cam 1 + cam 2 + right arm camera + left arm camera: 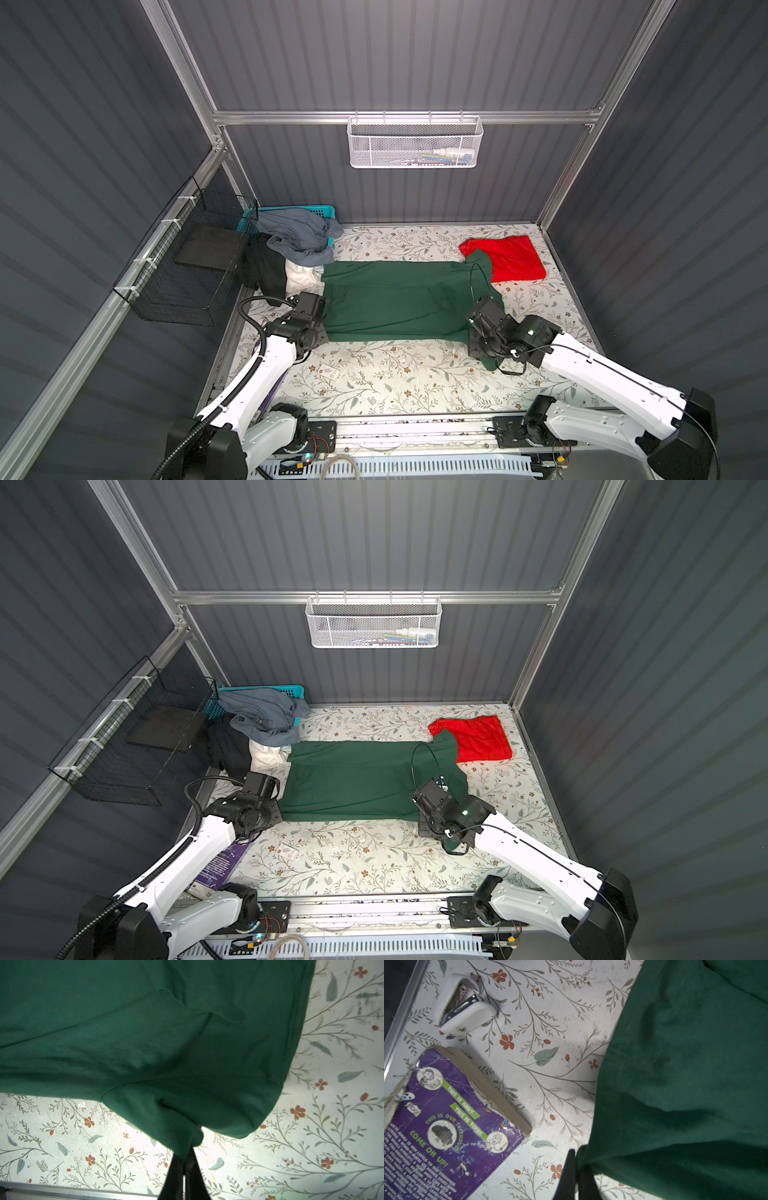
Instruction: Fold and stack the t-shirts
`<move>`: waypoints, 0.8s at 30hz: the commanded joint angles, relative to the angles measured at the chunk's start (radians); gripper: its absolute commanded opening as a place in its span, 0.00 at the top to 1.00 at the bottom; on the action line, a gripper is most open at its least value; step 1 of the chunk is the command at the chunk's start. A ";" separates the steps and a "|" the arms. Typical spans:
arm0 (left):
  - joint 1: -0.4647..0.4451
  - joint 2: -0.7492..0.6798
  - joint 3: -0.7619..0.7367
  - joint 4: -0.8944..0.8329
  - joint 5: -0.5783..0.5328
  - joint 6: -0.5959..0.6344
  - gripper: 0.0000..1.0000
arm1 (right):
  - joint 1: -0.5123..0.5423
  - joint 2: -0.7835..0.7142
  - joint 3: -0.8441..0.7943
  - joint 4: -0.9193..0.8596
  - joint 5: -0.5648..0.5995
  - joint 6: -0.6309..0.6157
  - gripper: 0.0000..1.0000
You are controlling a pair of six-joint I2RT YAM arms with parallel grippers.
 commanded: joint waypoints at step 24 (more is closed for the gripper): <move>-0.002 0.185 0.064 0.102 -0.058 0.026 1.00 | -0.092 0.327 0.149 0.172 -0.079 -0.213 1.00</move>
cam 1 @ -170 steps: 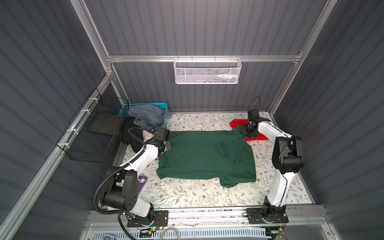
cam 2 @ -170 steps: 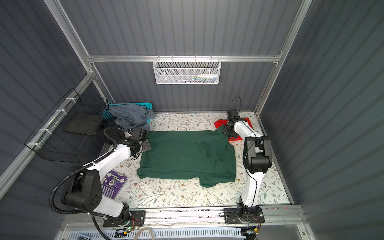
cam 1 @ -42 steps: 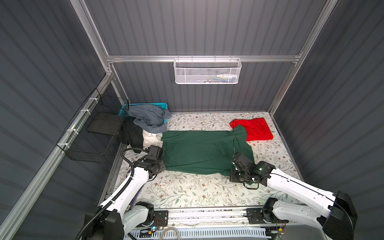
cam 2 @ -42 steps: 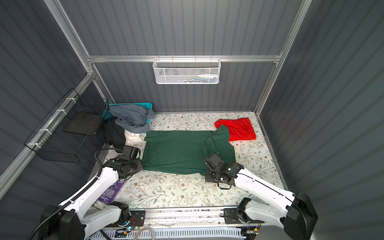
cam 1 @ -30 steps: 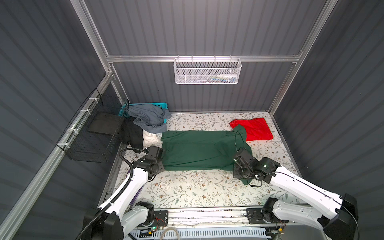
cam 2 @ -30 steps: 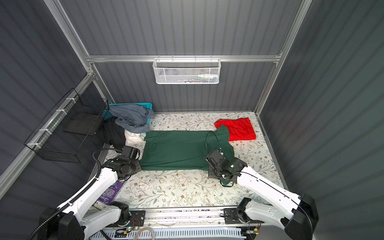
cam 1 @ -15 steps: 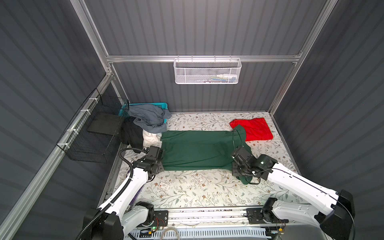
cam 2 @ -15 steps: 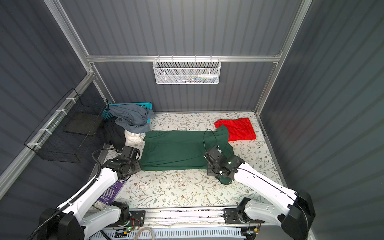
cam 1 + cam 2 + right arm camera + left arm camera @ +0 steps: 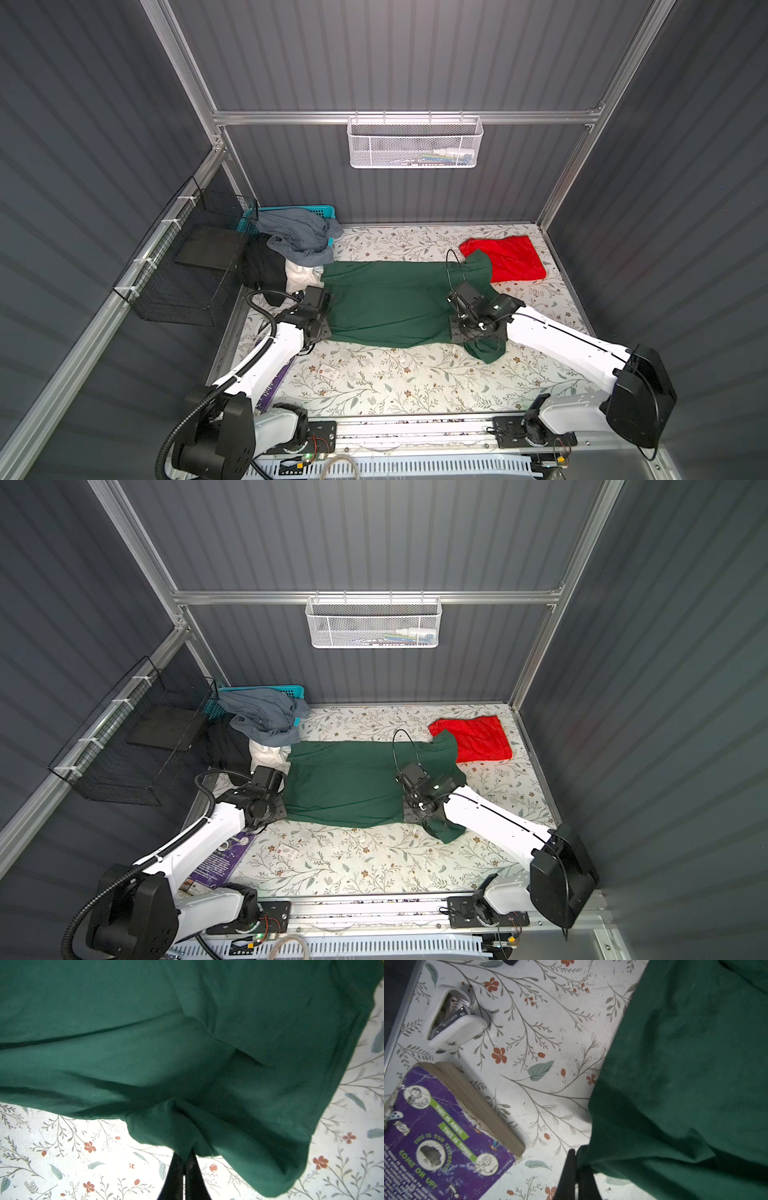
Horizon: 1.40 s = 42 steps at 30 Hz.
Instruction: Fold and stack the t-shirts
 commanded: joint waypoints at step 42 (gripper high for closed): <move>-0.002 0.169 0.153 -0.001 -0.143 0.075 1.00 | -0.272 0.295 0.207 0.124 -0.060 -0.202 1.00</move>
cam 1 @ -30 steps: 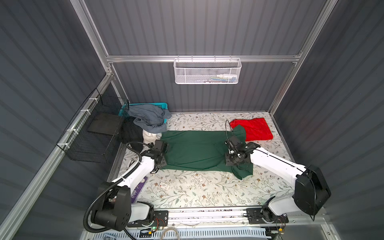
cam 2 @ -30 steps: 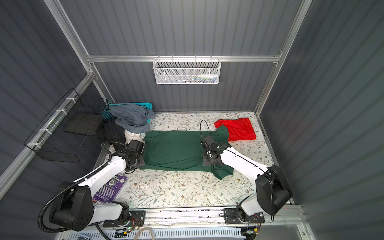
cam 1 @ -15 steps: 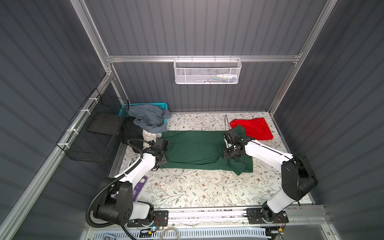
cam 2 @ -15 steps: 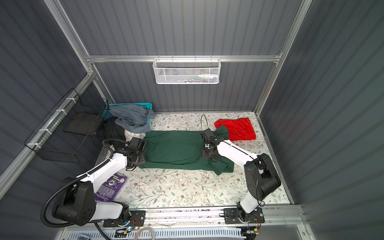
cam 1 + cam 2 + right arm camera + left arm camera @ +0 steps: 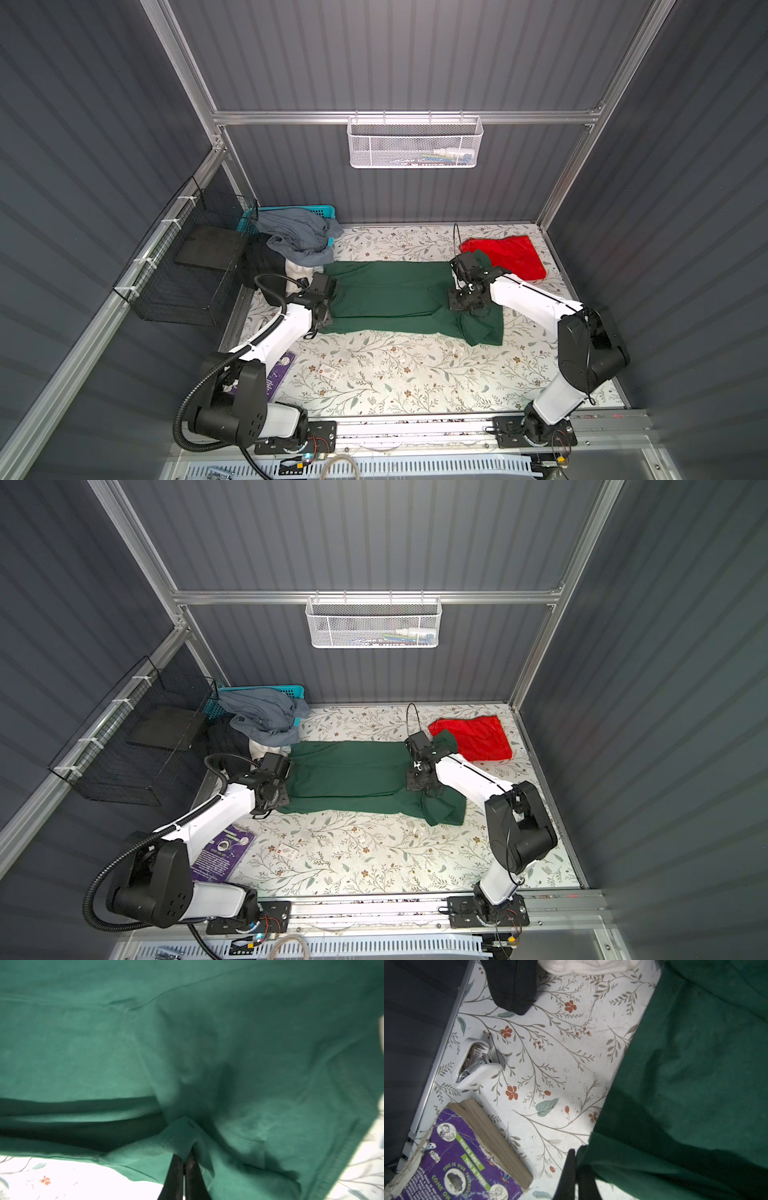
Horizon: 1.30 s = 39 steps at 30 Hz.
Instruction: Fold and stack the t-shirts
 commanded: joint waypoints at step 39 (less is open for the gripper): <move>0.001 0.285 0.216 0.067 -0.015 0.093 1.00 | -0.070 -0.111 0.046 -0.062 0.057 -0.056 0.16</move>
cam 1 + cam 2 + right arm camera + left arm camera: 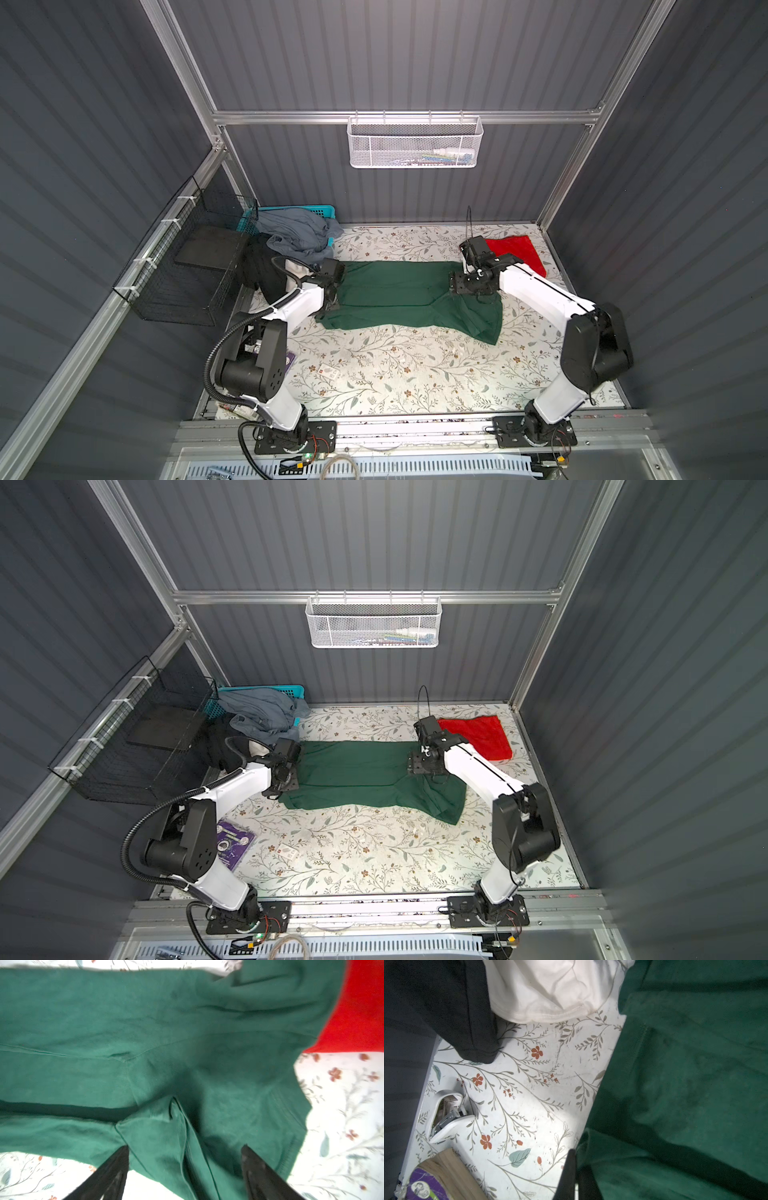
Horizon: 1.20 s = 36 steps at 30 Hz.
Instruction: Fold and stack the t-shirts
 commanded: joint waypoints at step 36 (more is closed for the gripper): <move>0.002 0.014 0.047 -0.013 0.032 0.013 1.00 | -0.003 -0.142 -0.354 0.043 0.013 0.041 0.90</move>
